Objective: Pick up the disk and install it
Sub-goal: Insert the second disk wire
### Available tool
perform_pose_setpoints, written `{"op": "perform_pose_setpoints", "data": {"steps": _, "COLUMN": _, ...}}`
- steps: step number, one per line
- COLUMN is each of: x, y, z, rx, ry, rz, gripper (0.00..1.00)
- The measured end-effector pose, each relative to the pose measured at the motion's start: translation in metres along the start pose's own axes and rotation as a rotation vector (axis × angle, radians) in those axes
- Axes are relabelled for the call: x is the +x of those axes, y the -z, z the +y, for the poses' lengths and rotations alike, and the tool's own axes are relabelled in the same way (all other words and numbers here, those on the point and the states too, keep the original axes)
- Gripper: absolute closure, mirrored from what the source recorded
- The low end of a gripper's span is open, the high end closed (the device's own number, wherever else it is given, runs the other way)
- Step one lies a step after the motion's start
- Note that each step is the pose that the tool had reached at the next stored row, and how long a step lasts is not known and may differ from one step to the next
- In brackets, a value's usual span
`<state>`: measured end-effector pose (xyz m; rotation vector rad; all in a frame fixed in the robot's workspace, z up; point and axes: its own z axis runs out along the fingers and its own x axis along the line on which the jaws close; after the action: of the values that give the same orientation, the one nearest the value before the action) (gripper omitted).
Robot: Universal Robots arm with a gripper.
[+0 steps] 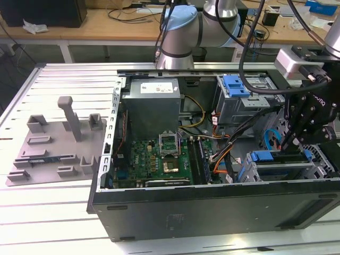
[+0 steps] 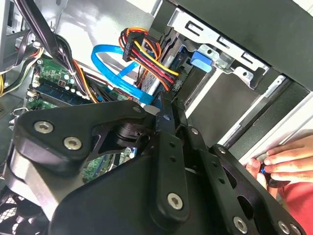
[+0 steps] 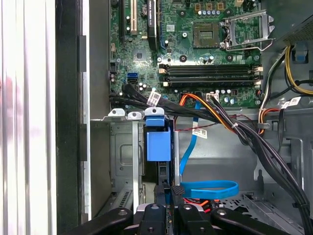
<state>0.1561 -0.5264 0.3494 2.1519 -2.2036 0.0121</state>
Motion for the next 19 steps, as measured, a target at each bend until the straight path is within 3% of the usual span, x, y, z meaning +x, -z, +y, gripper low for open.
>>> {"op": "perform_pose_setpoints", "data": {"steps": 19, "x": -0.0005, "y": -0.0046, "z": -0.0004, "rx": 0.0, "ry": 0.0, "rz": 0.0002, "gripper": 0.84}}
